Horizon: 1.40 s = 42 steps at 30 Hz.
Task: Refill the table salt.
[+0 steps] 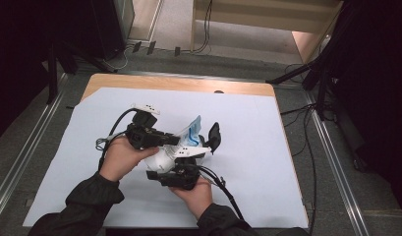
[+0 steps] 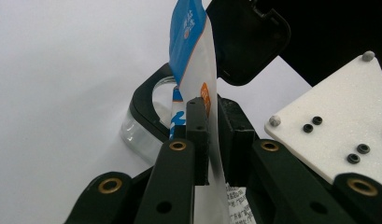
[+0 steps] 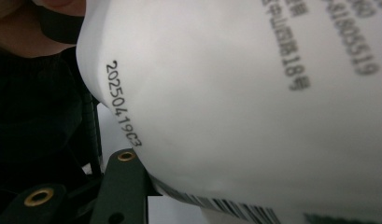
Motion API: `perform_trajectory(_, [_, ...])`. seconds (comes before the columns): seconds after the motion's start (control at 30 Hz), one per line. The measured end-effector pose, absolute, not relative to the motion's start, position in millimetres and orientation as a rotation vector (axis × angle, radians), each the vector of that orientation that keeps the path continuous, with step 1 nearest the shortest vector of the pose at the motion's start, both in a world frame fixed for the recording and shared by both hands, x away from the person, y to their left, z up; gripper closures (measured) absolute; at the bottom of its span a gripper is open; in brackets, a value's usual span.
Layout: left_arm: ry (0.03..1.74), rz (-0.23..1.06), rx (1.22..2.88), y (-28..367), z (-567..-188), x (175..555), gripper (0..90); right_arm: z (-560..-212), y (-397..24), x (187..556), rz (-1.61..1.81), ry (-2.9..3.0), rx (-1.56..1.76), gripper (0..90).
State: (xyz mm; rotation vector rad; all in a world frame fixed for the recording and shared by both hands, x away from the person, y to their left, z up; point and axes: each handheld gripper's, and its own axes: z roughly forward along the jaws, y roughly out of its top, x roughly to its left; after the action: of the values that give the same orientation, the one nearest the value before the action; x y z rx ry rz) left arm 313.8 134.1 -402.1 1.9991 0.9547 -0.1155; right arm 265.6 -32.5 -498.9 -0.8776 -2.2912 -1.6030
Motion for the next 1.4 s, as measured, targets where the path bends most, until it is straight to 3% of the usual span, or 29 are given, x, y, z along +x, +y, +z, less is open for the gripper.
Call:
perform_trajectory(0.53, [0.949, -0.125, 1.997, 132.4, -403.7, 313.8, 78.1, -497.0, -34.4, 266.9, -1.614, -2.251, -0.896, 58.6])
perform_trajectory(1.4, [0.945, -0.129, 2.003, 131.7, -403.9, 313.5, 78.4, -496.3, -34.4, 265.5, -1.623, -2.273, -0.891, 59.6])
